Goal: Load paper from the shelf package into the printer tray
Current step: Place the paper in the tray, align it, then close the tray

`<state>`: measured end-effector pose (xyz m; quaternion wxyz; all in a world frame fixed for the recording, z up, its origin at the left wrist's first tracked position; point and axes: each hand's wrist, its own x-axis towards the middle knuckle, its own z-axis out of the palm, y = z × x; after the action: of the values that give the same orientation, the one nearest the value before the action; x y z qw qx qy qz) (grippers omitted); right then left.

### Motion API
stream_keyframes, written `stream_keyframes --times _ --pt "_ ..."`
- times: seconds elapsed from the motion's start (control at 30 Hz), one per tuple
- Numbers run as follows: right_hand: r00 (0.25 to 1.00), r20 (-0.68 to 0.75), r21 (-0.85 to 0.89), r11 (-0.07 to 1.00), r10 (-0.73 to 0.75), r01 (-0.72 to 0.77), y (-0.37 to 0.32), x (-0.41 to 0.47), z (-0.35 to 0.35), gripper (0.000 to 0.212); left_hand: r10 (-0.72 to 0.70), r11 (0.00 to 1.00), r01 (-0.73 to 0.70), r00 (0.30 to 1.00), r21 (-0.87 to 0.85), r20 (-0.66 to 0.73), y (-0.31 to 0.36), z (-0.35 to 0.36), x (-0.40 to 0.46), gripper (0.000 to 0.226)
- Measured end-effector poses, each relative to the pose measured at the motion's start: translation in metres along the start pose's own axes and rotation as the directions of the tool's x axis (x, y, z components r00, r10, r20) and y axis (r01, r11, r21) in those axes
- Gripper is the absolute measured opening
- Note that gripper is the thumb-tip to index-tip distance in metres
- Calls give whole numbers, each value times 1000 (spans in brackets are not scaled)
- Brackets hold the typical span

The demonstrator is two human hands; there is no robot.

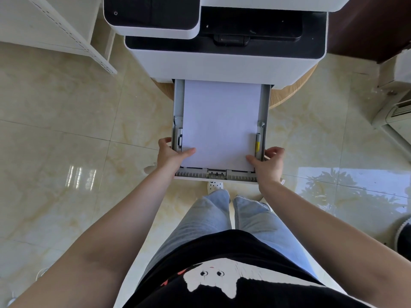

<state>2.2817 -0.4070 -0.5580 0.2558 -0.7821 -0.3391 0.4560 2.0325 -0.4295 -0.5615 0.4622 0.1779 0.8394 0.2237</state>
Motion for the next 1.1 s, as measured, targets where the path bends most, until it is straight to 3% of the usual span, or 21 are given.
stream_keyframes --times 0.1,0.2,0.4,0.57,0.77,0.97,1.03,1.1 --pt "996 56 -8 997 74 -73 0 3 -5 77 15 984 -35 993 174 117 -2 -2 -1 108" --pt "974 163 -154 979 158 -133 -2 7 -4 97 44 967 -74 991 244 127 -4 -2 -2 116" --pt "973 165 -270 956 159 -110 0 9 1 102 135 933 -154 988 325 80 -6 -1 -4 116" --pt "975 170 -278 956 141 -90 -2 8 0 103 177 916 -191 982 354 72 -6 -1 -6 111" --pt "960 263 -250 968 95 -28 -2 4 -2 118 181 919 -204 979 336 98 -8 -3 -9 119" --pt "969 242 -241 970 56 5 -4 2 -2 116 240 902 -257 966 348 92 -11 -2 -8 119" --pt "970 232 -155 987 68 -32 -6 1 -6 105 233 936 -254 966 245 111 -10 -5 -7 111" --pt "978 189 -32 996 89 -85 -8 -1 -11 78 262 963 -265 963 50 60 -10 -8 -7 90"
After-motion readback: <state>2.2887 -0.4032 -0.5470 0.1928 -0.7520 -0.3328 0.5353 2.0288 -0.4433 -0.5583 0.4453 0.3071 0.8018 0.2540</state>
